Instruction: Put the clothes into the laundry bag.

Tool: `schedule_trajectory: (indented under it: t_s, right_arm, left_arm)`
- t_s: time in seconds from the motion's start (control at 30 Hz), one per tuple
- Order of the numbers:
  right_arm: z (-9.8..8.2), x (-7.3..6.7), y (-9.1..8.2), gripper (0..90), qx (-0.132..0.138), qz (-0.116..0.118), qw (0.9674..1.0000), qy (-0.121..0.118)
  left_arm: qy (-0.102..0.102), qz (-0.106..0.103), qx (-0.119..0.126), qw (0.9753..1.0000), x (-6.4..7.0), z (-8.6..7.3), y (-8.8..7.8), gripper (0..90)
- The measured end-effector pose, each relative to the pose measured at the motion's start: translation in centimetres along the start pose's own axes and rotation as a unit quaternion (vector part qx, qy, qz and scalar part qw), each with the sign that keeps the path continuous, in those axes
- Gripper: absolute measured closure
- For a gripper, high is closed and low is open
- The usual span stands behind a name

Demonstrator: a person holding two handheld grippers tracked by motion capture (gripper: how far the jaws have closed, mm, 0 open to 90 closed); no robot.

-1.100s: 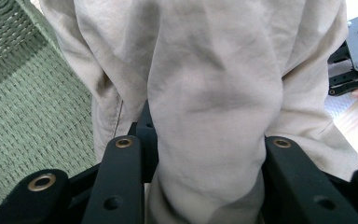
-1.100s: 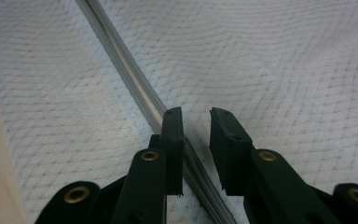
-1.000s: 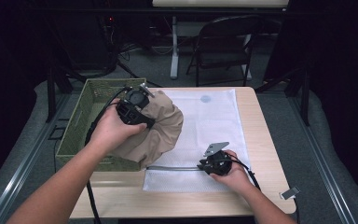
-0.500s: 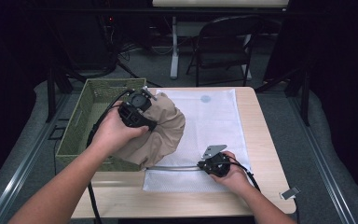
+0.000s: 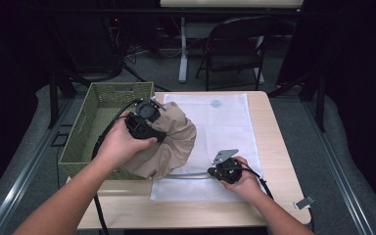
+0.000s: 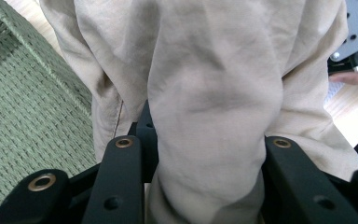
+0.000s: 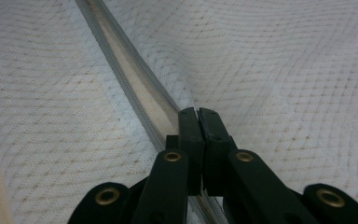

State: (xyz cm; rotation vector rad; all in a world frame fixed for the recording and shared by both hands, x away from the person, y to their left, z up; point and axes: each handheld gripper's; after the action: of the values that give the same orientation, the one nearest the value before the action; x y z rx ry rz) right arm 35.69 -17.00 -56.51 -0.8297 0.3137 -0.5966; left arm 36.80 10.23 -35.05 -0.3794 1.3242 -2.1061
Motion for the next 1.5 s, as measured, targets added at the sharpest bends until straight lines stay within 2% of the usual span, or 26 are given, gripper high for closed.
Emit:
schedule_trajectory:
  t_s: [0.07,0.13,0.2,0.4,0.43,0.5,0.57,0.6,0.63,0.73,0.8,0.83,0.87,0.9,1.13,1.17,1.2,1.33,1.4,1.43,1.5]
  right_arm:
    - [0.2,0.2,-0.2,88.6,0.002,0.006,0.9999,0.013]
    - [0.4,0.4,-0.3,88.6,0.003,0.009,0.9999,0.015]
    - [0.8,0.4,-0.3,88.6,0.011,0.003,0.9998,0.015]
    - [2.2,0.8,-0.8,88.7,0.006,-0.005,1.0,0.004]
    - [2.5,1.1,-0.8,88.7,0.02,-0.001,0.9996,0.019]
    - [3.1,1.6,-1.1,88.7,0.009,-0.006,0.9999,0.009]
    - [3.2,1.7,-1.1,88.7,0.009,-0.004,0.9999,0.01]
    - [3.4,1.9,-1.0,88.7,0.022,-0.002,0.9995,0.022]
    - [3.8,2.2,-1.3,88.8,0.012,-0.002,0.9998,0.016]
    - [4.2,2.5,-1.4,88.8,0.012,-0.005,0.9998,0.015]
    - [4.5,2.7,-1.5,88.8,0.021,-0.007,0.9995,0.023]
    - [4.8,2.8,-1.7,88.8,0.014,-0.01,0.9997,0.016]
    - [4.9,2.8,-1.7,88.8,0.021,-0.01,0.9995,0.021]
    - [5.1,3.0,-1.9,88.8,0.015,-0.011,0.9997,0.015]
    - [6.4,3.7,-2.7,88.8,0.025,-0.016,0.9993,0.022]
    - [6.4,3.7,-2.6,88.8,0.035,-0.012,0.9988,0.032]
    - [6.7,3.9,-2.8,88.8,0.027,-0.016,0.9992,0.024]
    - [7.3,4.2,-3.1,88.8,0.034,-0.019,0.9988,0.029]
    - [7.5,4.3,-3.0,88.8,0.042,-0.017,0.9982,0.039]
    - [7.6,4.4,-3.1,88.8,0.036,-0.02,0.9987,0.032]
    - [7.9,4.5,-3.1,88.8,0.038,-0.021,0.9985,0.034]
  left_arm:
    - [0.005,-0.001,0.001,1.0,0.2,-0.3,-0.1,63.8]
    - [0.005,-0.002,-0.001,1.0,0.3,-0.3,-0.1,63.8]
    - [0.003,-0.002,0.002,1.0,0.4,-0.5,-0.1,63.8]
    - [0.003,-0.005,0.008,0.9999,0.6,-0.9,0.0,63.8]
    - [0.003,-0.007,0.007,0.9999,0.6,-1.0,0.0,63.8]
    - [0.005,-0.008,0.005,0.9999,0.6,-1.1,0.1,63.8]
    - [0.005,-0.009,0.005,0.9999,0.6,-1.3,0.2,63.8]
    - [0.002,-0.009,0.008,0.9999,0.6,-1.3,0.3,63.8]
    - [0.002,-0.01,0.008,0.9999,0.5,-1.4,0.3,63.8]
    - [0.001,-0.011,0.009,0.9999,0.6,-1.5,0.3,63.8]
    - [0.001,-0.01,0.011,0.9999,0.6,-1.7,0.3,63.8]
    - [0.001,-0.011,0.009,0.9999,0.7,-1.7,0.3,63.8]
    - [0.001,-0.012,0.01,0.9999,0.8,-1.7,0.3,63.8]
    - [0.002,-0.013,0.011,0.9998,0.8,-1.8,0.3,63.8]
    - [0.007,-0.019,0.013,0.9997,1.3,-1.7,0.5,63.9]
    - [0.008,-0.021,0.013,0.9997,1.4,-1.7,0.6,63.9]
    - [0.01,-0.021,0.012,0.9997,1.4,-1.7,0.6,63.8]
    - [0.011,-0.024,0.013,0.9996,1.7,-1.6,0.8,63.9]
    - [0.012,-0.027,0.015,0.9995,1.9,-1.6,0.9,63.8]
    - [0.013,-0.028,0.014,0.9994,2.0,-1.7,1.0,63.9]
    - [0.014,-0.031,0.016,0.9993,2.1,-1.7,1.1,63.9]
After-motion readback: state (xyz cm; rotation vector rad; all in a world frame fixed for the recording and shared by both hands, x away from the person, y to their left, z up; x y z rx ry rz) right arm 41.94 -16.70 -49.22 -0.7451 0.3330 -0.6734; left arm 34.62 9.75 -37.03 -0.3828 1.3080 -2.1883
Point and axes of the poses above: each handheld gripper's, and its own axes: y roughly forward along the jaws, z roughly out of its top, x roughly to its right, and after that the axes turned 7 degrees about y, right-handed
